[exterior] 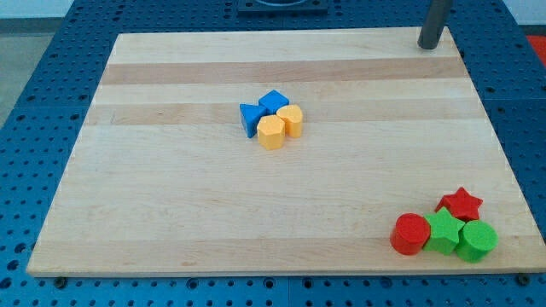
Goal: Separate the red star from green blocks
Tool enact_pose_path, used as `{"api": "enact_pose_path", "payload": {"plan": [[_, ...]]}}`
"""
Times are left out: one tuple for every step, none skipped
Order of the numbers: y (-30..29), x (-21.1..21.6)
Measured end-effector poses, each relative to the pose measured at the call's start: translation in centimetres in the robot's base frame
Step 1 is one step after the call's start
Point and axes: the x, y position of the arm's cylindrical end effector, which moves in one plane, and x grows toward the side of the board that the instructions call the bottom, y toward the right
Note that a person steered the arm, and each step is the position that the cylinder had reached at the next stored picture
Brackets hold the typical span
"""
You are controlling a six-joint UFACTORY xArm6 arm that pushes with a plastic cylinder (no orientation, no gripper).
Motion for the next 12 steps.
{"api": "enact_pose_path", "payload": {"plan": [[0.0,0.9],[0.1,3.8],[-0.9,9.7],[-0.9,11.0],[2.7,14.2],[5.0,17.7],[5.2,22.6],[5.0,28.6],[4.7,32.8],[4.3,33.0],[2.0,33.3],[1.6,33.3]]}}
